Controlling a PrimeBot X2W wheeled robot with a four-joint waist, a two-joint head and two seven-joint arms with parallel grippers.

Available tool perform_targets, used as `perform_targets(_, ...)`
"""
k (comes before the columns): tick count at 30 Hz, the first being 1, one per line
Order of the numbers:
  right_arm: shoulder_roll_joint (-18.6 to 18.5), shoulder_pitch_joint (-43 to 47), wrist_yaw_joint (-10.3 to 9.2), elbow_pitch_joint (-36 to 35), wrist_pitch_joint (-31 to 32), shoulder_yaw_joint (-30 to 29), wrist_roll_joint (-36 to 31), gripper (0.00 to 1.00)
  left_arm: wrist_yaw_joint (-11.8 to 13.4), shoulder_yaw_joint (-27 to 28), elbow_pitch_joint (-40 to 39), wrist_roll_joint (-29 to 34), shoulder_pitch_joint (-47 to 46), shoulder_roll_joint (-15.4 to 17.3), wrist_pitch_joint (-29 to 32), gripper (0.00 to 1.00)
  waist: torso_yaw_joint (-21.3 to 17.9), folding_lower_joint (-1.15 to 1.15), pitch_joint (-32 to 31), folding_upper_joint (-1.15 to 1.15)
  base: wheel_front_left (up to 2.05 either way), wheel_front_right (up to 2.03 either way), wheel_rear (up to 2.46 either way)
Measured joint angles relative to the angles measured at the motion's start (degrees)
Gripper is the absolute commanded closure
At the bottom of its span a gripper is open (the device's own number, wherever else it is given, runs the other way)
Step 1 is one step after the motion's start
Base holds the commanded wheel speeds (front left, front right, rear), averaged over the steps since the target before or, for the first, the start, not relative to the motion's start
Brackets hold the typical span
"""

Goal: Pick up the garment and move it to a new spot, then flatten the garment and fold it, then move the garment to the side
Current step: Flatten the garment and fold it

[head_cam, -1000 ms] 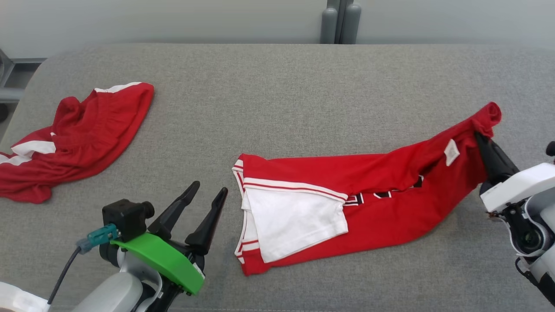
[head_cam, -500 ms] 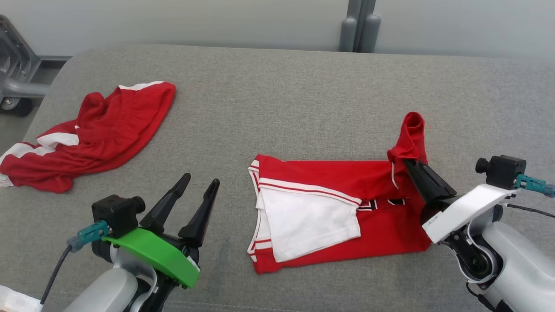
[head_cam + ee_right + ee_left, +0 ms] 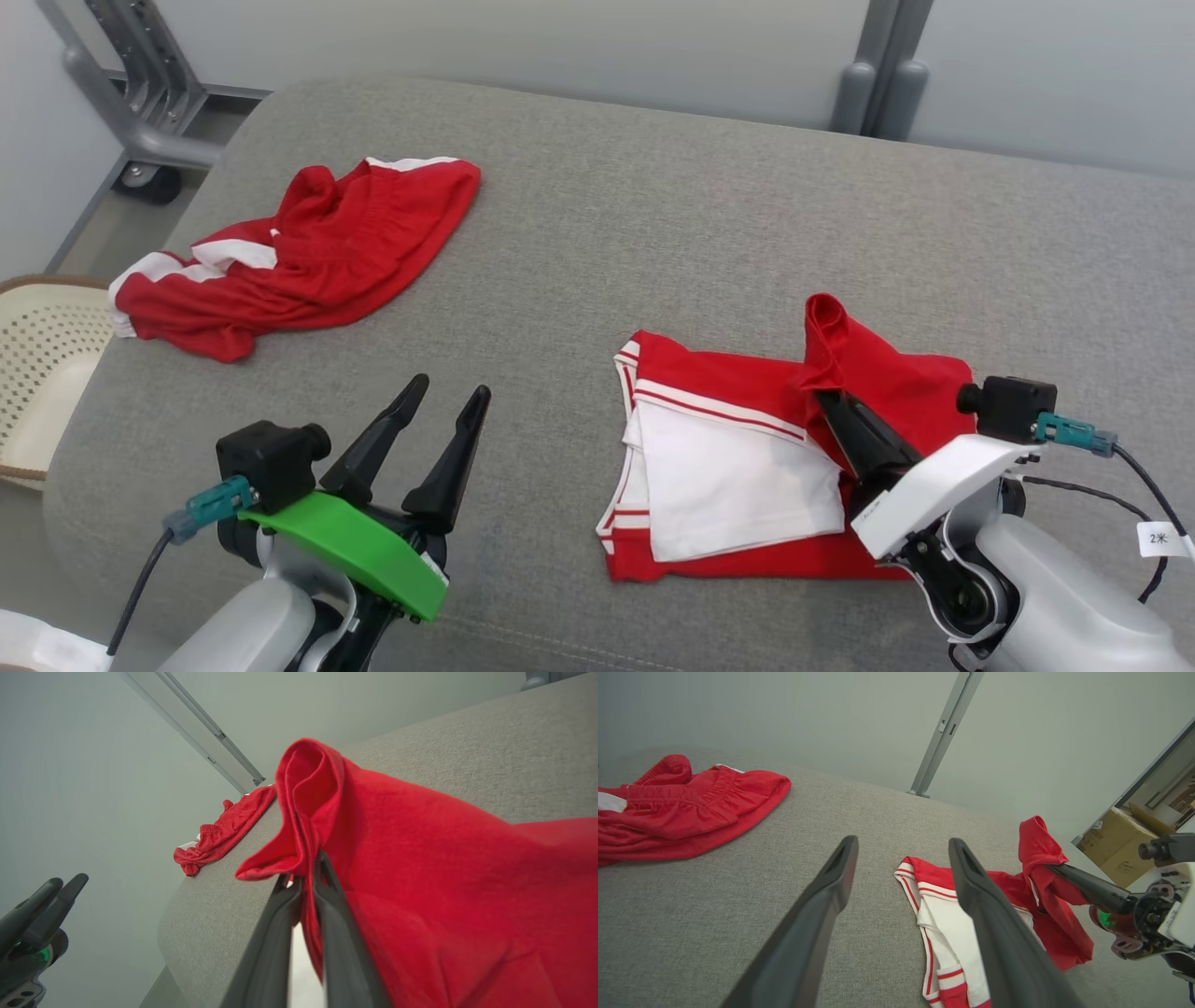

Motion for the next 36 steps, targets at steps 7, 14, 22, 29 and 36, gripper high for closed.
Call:
perform_targets(7,2.44,-0.12,-1.37,2.02,0.87,0.55,0.31,1.0,0.22,-0.22,0.08,0.0,0.18,-0.12,0.0,0.0,4.66,0.0,-0.3,0.0,0.0,0.0,0.0)
perform_targets(14,5.0,-1.02,-2.16,4.26,1.91,1.3,0.52,1.0,0.23,-0.11,0.02,-0.01,0.98,-0.07,0.0,0.0,8.67,0.0,-0.52,0.0,0.0,0.0,0.0)
perform_targets(22,6.81,-3.99,-3.54,8.49,3.53,2.78,-0.03,1.0,0.3,0.32,-0.03,-0.13,1.38,0.13,-0.03,0.0,10.78,0.0,0.36,0.0,0.0,0.0,0.0)
perform_targets(29,8.08,-4.03,-3.72,10.89,4.41,3.48,-0.04,0.0,0.31,0.67,-0.01,-0.35,2.03,0.26,-0.42,0.0,10.57,0.0,0.5,0.0,0.0,0.0,0.0)
perform_targets(36,9.61,-5.64,-1.77,10.54,4.32,4.12,-0.05,0.0,0.77,1.63,-0.14,-0.36,2.24,1.13,-0.44,0.0,8.96,0.0,0.37,0.0,0.0,0.0,0.0)
